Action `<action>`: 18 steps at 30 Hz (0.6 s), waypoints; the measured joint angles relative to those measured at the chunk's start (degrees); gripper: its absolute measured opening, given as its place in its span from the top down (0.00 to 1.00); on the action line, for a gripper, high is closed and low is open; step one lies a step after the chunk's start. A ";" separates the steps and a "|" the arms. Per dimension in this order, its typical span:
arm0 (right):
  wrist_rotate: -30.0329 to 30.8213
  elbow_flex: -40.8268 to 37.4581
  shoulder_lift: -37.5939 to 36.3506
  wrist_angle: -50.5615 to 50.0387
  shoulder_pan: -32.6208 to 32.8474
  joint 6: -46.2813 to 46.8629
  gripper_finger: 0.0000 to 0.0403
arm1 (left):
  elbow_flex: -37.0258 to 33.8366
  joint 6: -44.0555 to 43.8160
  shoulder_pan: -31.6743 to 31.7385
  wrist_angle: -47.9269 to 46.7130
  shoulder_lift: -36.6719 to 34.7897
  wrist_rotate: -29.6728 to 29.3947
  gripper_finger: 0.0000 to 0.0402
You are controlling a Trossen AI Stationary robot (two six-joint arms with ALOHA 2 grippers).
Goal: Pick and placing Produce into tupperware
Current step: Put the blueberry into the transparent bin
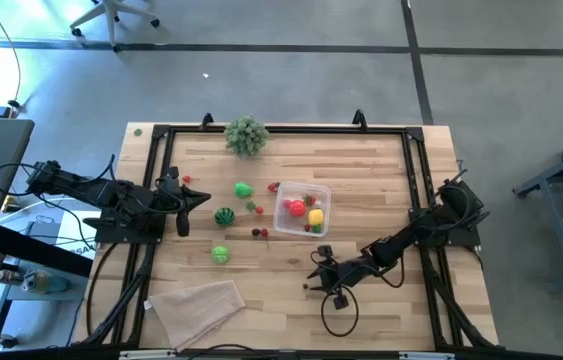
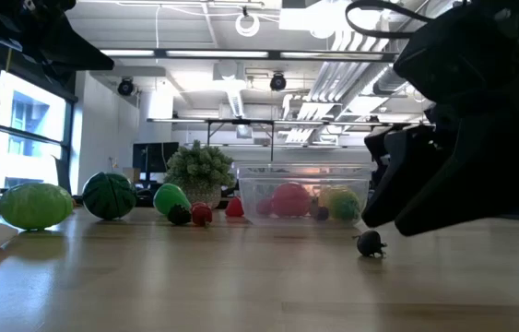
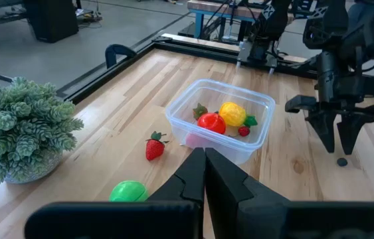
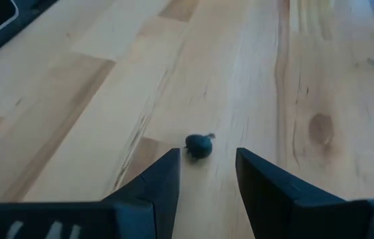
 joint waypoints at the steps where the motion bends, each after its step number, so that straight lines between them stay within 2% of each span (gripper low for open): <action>1: 0.00 0.17 0.37 0.05 0.00 0.40 0.66 | -0.01 0.01 0.00 0.02 0.00 -0.02 1.00; 18: -0.59 0.33 1.34 2.30 -0.02 1.82 0.66 | 0.00 0.01 -0.01 0.00 0.00 0.00 1.00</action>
